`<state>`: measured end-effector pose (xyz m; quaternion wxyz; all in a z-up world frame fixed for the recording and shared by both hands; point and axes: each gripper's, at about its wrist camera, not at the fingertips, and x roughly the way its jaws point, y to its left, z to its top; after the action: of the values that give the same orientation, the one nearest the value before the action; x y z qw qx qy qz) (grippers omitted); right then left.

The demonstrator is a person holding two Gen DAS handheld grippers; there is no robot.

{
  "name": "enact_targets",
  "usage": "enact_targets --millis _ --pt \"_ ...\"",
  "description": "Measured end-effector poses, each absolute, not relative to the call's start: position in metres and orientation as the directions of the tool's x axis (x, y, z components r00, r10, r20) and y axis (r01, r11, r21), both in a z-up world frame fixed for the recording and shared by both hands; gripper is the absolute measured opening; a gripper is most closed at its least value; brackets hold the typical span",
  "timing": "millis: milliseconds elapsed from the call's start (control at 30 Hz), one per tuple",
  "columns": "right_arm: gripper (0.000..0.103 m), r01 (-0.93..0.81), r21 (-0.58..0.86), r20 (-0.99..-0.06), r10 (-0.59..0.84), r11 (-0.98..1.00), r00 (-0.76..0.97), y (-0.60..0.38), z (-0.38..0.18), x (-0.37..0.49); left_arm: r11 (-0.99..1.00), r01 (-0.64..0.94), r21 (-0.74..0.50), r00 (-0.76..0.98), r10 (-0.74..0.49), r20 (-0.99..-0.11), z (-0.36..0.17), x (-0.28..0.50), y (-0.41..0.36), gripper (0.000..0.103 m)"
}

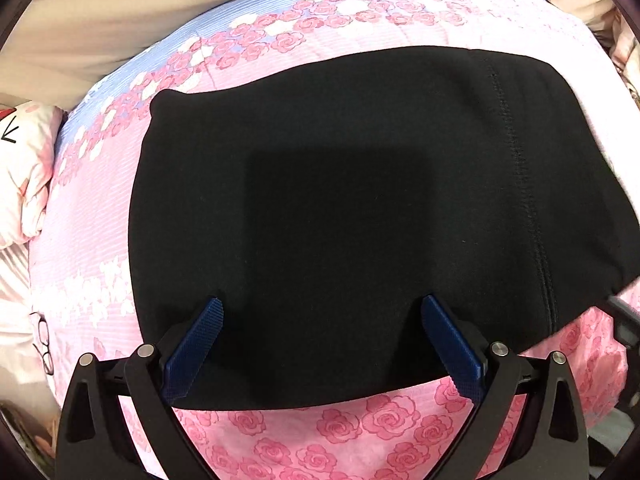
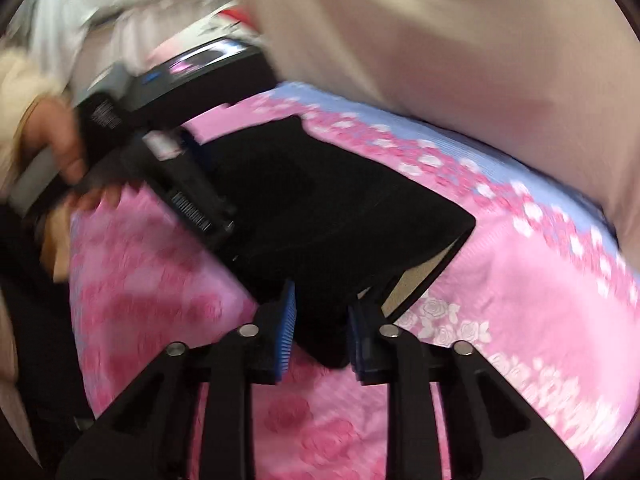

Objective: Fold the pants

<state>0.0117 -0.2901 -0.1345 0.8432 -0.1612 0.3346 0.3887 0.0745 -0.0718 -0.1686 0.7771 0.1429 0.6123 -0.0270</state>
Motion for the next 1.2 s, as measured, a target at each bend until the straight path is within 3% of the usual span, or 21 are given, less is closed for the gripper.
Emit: enact_targets --millis 167,300,500,600,767,867,1100,1200 --pt "0.020 -0.777 0.030 -0.755 0.524 0.629 0.396 -0.306 -0.165 0.012 0.959 0.206 0.196 0.254 0.141 -0.957 -0.171 0.068 -0.076 0.098" --pt "0.020 -0.714 0.173 -0.792 0.527 0.679 0.309 -0.335 -0.188 0.021 0.959 0.195 0.207 0.263 0.152 -0.953 -0.173 0.072 -0.076 0.098" --pt "0.022 -0.312 0.603 -0.576 0.672 0.734 0.465 -0.410 -0.156 0.069 0.952 0.197 0.236 0.281 0.175 -0.944 -0.172 0.071 -0.086 0.098" --pt "0.022 -0.277 0.608 -0.587 0.656 0.744 0.475 -0.400 -0.163 0.102 0.958 0.180 0.223 0.278 0.168 -0.946 -0.171 0.070 -0.084 0.098" --pt "0.021 -0.444 0.558 -0.598 0.710 0.702 0.372 -0.352 -0.168 0.118 0.963 0.167 0.211 0.267 0.161 -0.950 -0.171 0.071 -0.081 0.098" --pt "0.022 -0.483 0.592 -0.559 0.760 0.645 0.330 -0.342 -0.160 0.113 0.964 0.163 0.208 0.269 0.159 -0.950 -0.172 0.070 -0.080 0.098" --pt "0.022 -0.356 0.701 -0.547 0.786 0.618 0.287 -0.341 -0.185 0.143 0.969 0.150 0.197 0.269 0.152 -0.951 -0.172 0.070 -0.080 0.098" --pt "0.022 -0.354 0.683 -0.577 0.769 0.639 0.274 -0.339 -0.184 0.146 0.970 0.148 0.194 0.266 0.150 -0.952 -0.173 0.072 -0.078 0.098"
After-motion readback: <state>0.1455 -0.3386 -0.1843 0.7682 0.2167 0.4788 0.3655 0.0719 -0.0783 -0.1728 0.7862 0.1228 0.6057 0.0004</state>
